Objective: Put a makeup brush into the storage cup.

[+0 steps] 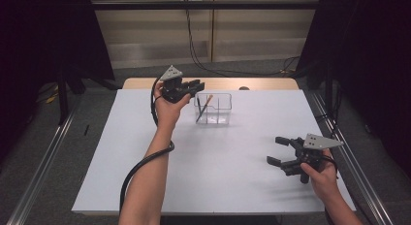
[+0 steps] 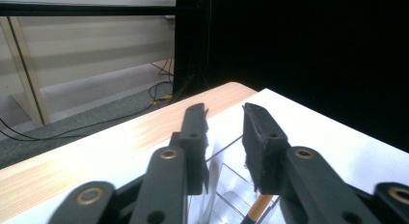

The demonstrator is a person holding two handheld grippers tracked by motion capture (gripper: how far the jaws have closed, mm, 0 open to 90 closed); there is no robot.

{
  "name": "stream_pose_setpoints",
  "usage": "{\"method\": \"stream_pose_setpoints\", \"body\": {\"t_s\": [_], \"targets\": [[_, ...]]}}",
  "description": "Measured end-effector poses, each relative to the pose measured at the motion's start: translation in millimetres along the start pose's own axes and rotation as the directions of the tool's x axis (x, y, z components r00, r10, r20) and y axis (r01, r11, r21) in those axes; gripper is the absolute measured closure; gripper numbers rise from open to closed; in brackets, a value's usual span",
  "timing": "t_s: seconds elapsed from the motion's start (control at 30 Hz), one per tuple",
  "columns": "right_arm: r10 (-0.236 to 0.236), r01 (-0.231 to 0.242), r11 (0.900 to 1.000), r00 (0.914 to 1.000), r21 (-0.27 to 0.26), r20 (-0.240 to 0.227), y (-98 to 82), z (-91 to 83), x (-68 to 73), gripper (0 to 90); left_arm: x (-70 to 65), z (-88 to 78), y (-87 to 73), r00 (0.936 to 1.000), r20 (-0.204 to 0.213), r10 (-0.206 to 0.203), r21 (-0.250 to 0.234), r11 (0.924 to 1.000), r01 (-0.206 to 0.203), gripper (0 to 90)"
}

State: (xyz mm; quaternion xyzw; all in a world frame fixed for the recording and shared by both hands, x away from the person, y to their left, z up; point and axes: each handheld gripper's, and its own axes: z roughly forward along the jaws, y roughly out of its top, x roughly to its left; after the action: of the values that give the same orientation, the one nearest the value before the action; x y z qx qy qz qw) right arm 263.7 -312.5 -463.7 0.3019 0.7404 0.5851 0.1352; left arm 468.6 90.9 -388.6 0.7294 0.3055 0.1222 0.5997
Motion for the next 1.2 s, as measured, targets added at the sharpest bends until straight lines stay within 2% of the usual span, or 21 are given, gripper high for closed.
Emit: {"method": "stream_pose_setpoints", "body": {"t_s": [0.1, 0.3, 0.5, 0.7, 0.83, 1.07, 1.2], "targets": [[0.001, -0.001, 1.000, 1.0000, -0.002, 0.001, 0.3, -0.4, 0.5, 11.6, -0.2, -1.9, -2.3, 0.9998, 0.009, -0.015, -0.027, 0.9995, 0.015, 53.2], [-0.002, 0.002, 1.000, 1.0000, 0.000, 0.002, 0.3, -0.2, 1.6, 11.6, -3.4, -6.7, -0.7, 0.9991, 0.024, -0.034, -0.027, 0.9990, 0.034, 38.4], [-0.002, 0.002, 1.000, 1.0000, 0.002, 0.003, 0.1, -0.4, 2.8, 11.6, -4.8, -10.8, -0.4, 0.9988, 0.022, -0.044, -0.034, 0.9984, 0.045, 24.7], [-0.003, 0.003, 1.000, 1.0000, 0.000, 0.007, 0.0, -1.2, 2.6, 11.6, -7.3, -14.2, -2.3, 0.9983, 0.040, -0.042, -0.036, 0.9984, 0.043, 16.0], [-0.004, 0.004, 1.000, 1.0000, 0.004, 0.007, -0.1, -0.9, 2.1, 11.6, -8.3, -16.1, -4.7, 0.9967, 0.055, -0.060, -0.032, 0.9976, 0.062, 9.9], [-0.005, 0.005, 1.000, 1.0000, 0.005, 0.006, 0.0, 0.4, 2.8, 11.6, -9.7, -23.1, -9.8, 0.9951, 0.073, -0.066, -0.036, 0.9970, 0.069, 4.8], [-0.007, 0.007, 1.000, 0.9999, 0.007, 0.009, -0.5, 0.7, 2.3, 11.6, -10.9, -27.6, -13.5, 0.9951, 0.084, -0.053, -0.034, 0.9979, 0.056, 2.6]]}}
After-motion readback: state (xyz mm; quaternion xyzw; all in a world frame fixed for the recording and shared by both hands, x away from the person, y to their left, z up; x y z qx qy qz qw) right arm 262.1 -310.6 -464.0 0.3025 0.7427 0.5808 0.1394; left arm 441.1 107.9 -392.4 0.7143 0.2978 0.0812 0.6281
